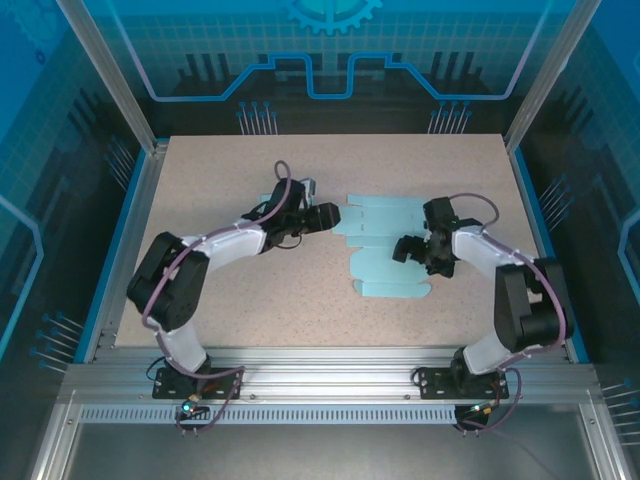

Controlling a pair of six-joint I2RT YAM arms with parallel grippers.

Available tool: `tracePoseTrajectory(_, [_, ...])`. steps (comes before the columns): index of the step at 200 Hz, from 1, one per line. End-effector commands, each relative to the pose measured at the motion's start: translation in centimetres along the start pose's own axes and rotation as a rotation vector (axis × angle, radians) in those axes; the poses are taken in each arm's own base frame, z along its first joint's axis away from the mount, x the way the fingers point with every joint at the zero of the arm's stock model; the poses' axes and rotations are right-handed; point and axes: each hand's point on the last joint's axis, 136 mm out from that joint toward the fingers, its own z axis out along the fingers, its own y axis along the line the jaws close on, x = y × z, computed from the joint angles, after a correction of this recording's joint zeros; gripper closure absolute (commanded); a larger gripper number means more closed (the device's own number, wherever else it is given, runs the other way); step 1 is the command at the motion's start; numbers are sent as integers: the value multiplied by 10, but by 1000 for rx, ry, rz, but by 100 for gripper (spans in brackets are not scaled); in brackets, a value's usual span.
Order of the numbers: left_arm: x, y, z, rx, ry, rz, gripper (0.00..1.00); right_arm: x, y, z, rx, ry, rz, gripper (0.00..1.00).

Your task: Fold the paper box

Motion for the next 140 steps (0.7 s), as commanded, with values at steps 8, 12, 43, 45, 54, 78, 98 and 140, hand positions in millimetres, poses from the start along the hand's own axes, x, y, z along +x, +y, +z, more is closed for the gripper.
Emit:
tracePoseTrajectory(8, [22,-1,25,-79,120,114,29,-8,3,-47,-20,-129,-10,0])
tracePoseTrajectory(12, [23,-2,29,-87,127,119,29,-10,3,-53,-23,-152,-10,0])
tracePoseTrajectory(43, [24,8,52,-146,146,96,28,-10,-10,-81,10,-256,13,0])
tracePoseTrajectory(45, [25,9,52,-151,148,94,27,-10,-11,-82,13,-262,14,0])
tracePoseTrajectory(54, [25,13,56,-174,151,92,26,-11,-14,-89,25,-284,20,0])
tracePoseTrajectory(78, [23,28,59,-239,153,89,23,-11,-20,-102,39,-336,17,0])
tracePoseTrajectory(98, [22,41,60,-272,153,79,22,-13,-22,-111,44,-374,10,0])
tracePoseTrajectory(140, [16,54,66,-268,174,64,21,-22,-23,-121,46,-446,11,0])
